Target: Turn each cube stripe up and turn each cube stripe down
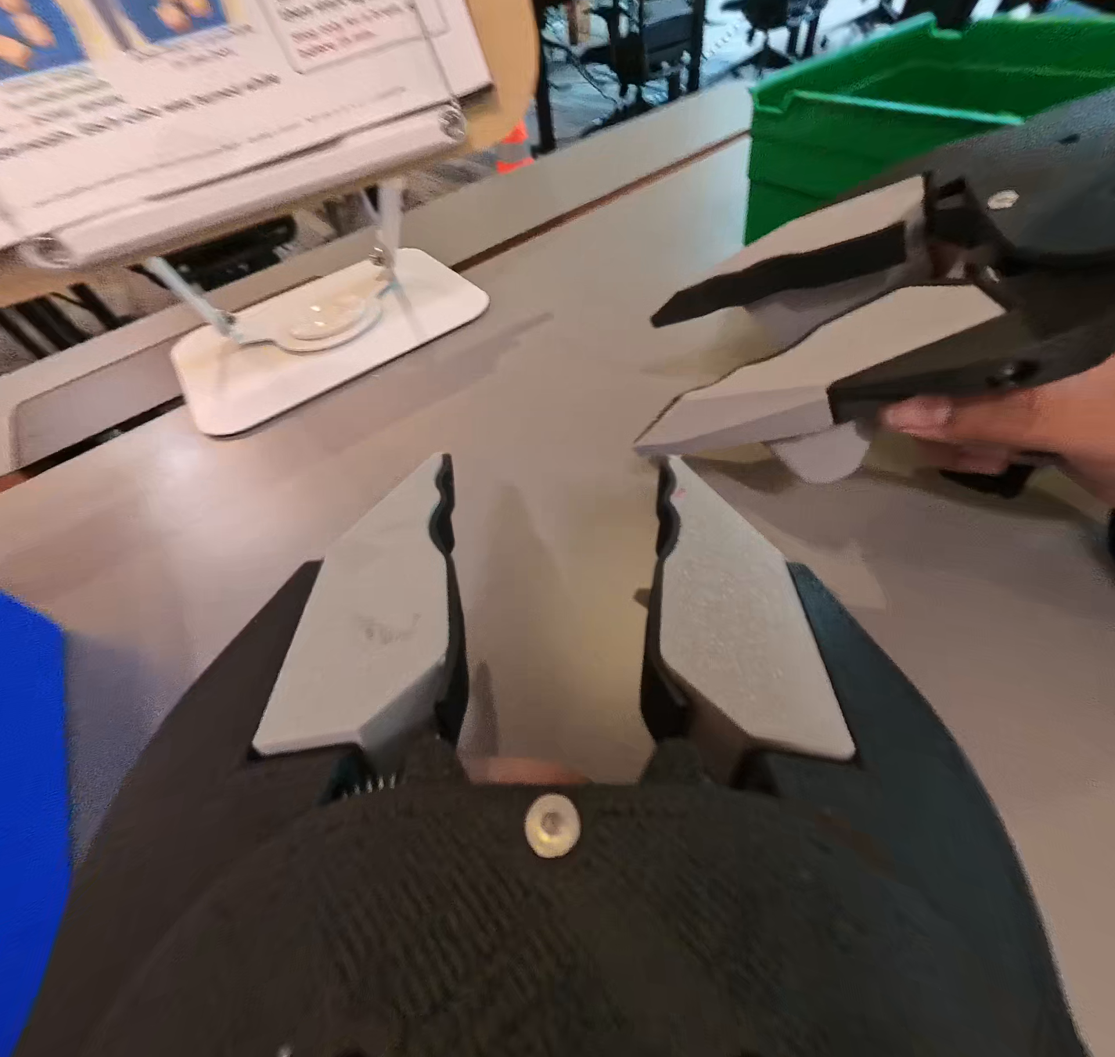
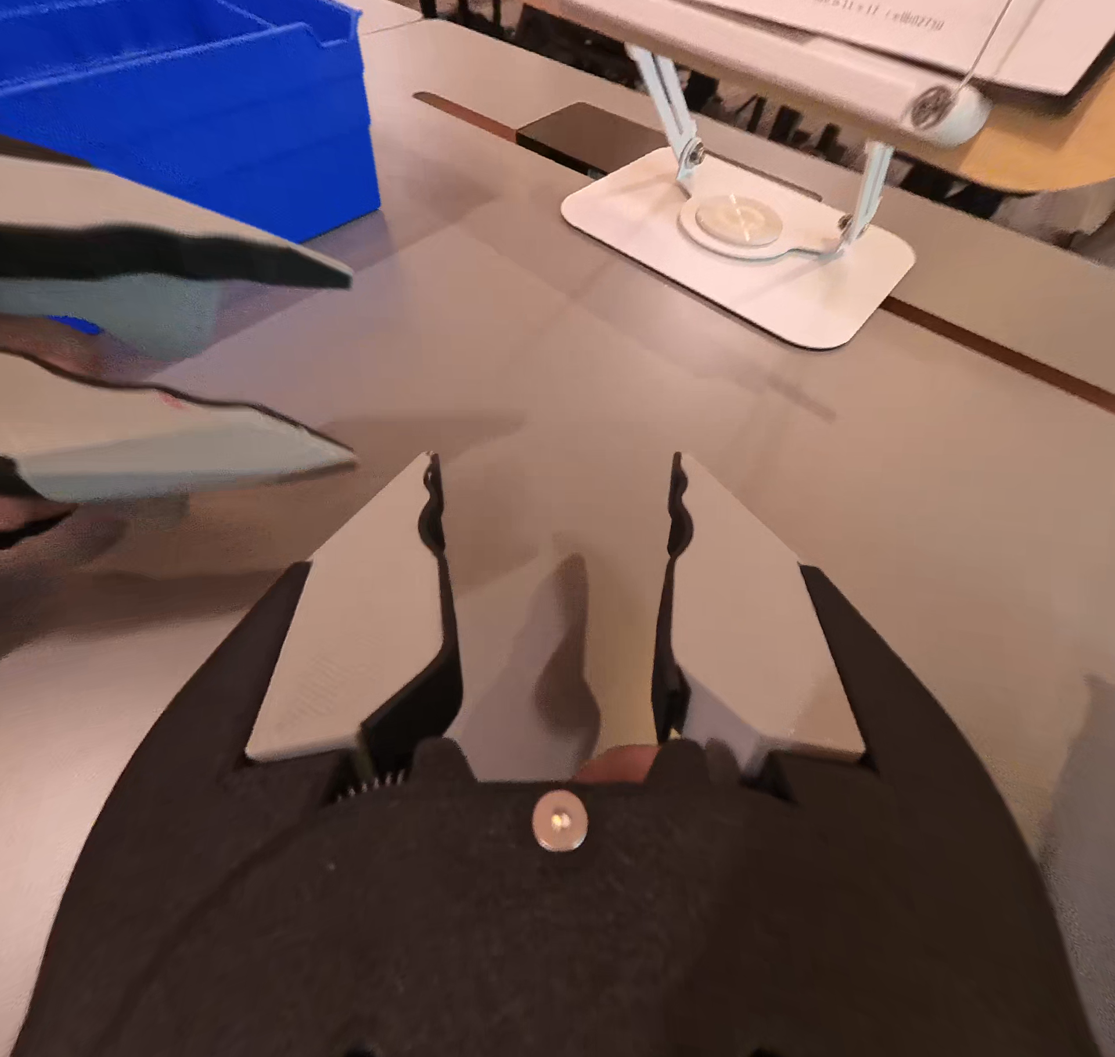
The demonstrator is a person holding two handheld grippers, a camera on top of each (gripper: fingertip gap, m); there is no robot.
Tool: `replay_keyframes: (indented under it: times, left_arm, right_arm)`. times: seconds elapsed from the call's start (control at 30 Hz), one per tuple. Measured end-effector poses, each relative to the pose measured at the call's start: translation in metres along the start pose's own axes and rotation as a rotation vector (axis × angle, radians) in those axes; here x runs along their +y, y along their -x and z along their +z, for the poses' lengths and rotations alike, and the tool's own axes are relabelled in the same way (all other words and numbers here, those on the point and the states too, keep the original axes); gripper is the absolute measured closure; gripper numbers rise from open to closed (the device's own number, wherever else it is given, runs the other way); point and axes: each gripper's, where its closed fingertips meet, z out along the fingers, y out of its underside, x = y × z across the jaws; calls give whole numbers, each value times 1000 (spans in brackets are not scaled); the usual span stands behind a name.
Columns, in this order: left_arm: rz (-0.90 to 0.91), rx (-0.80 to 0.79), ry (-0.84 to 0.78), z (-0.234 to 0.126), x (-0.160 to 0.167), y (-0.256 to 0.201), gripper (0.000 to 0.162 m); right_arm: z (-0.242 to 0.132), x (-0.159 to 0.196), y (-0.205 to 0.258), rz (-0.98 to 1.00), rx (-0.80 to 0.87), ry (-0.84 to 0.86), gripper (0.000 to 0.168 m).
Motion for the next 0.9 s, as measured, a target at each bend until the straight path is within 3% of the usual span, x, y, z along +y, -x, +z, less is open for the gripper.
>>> replay_keyframes:
  times: [0.07,0.17,0.3,0.4,0.47,0.63,0.9]
  left_arm:
    - [62,28,15,3,0,-12,91]
    - [169,-3,-18,-5,3,-15,105]
    - [132,7,40,-4,22,-14,107]
    - [115,-19,25,-7,18,-7,109]
    - [118,-30,13,-9,16,-6,110]
    - [146,-48,32,-8,22,-5,112]
    - [163,-53,38,-7,23,-6,113]
  right_arm:
    - [-4,1,1,11,-20,-16,95]
    - [-9,3,6,41,-51,-48,97]
    - [-5,6,19,0,-85,-29,96]
    - [-8,5,32,-18,-123,-52,101]
    - [-13,2,37,-35,-144,-68,95]
    - [-20,-1,29,-38,-95,-98,95]
    - [-10,10,29,1,-111,-49,97]
